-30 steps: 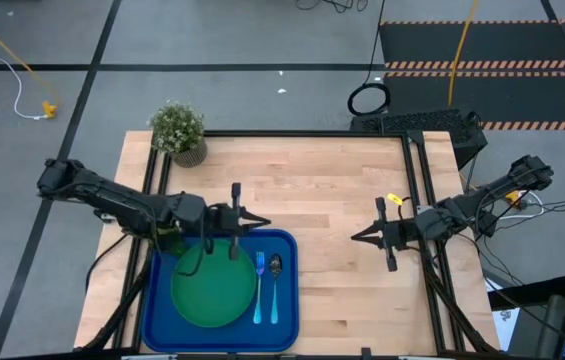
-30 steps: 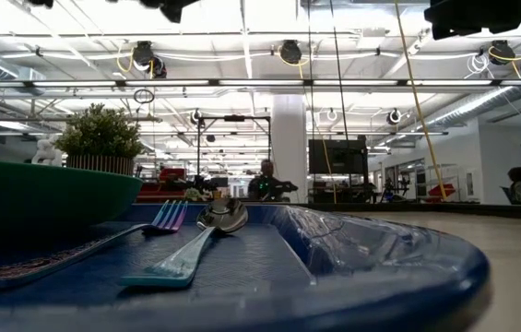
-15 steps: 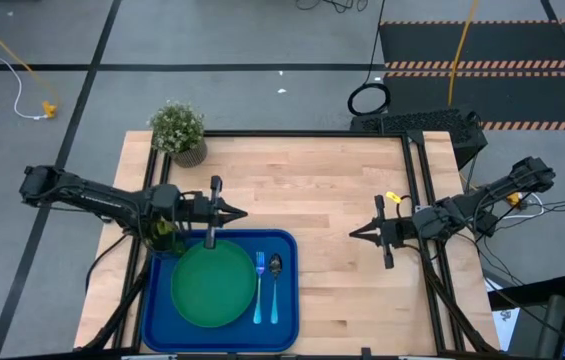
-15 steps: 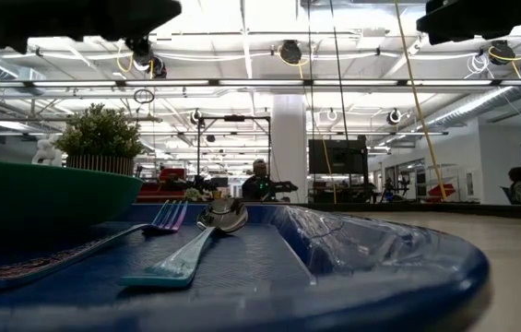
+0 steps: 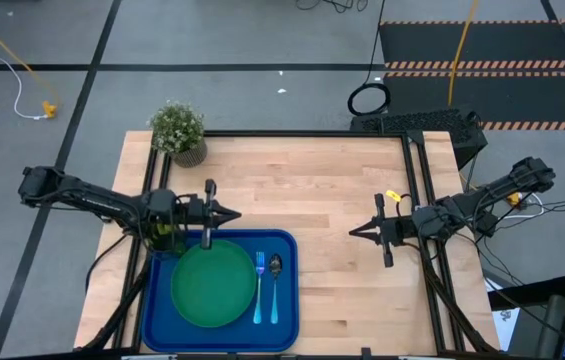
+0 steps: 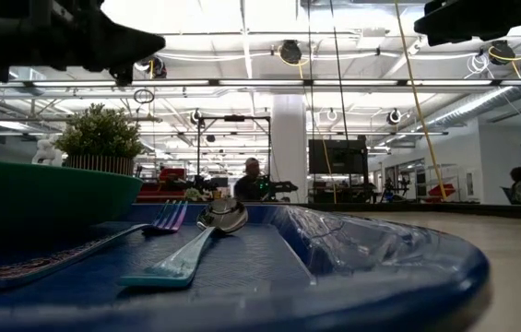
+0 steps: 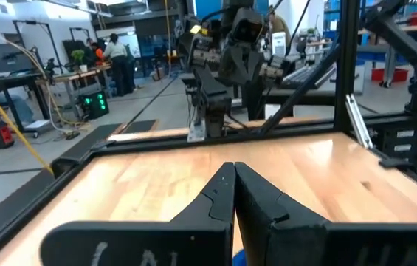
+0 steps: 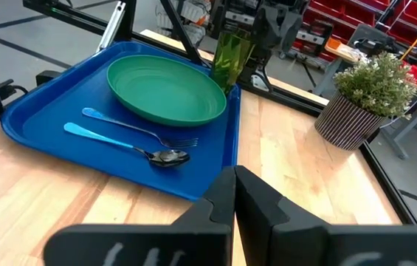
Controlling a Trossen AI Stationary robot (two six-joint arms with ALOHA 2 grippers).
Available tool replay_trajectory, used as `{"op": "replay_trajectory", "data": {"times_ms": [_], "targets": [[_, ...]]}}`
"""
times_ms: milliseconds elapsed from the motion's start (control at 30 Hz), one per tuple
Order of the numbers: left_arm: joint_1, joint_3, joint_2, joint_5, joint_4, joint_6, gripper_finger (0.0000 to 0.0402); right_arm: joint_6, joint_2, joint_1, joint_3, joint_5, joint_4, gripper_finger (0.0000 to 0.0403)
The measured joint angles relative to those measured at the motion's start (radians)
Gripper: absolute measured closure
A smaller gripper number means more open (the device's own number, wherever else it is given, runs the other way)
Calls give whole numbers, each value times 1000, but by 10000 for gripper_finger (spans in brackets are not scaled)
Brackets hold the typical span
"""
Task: Pick and place plate/cup/fork/spoon on tray
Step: Return to Home Position
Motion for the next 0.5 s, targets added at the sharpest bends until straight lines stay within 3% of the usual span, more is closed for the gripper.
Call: {"op": "replay_trajectory", "data": {"times_ms": [233, 500], "targets": [[1, -86, 0, -17, 124, -29, 394, 0, 0, 0, 0, 1, 0, 403], [1, -159, -14, -51, 156, -63, 394, -1, -1, 0, 0, 2, -3, 403]]}}
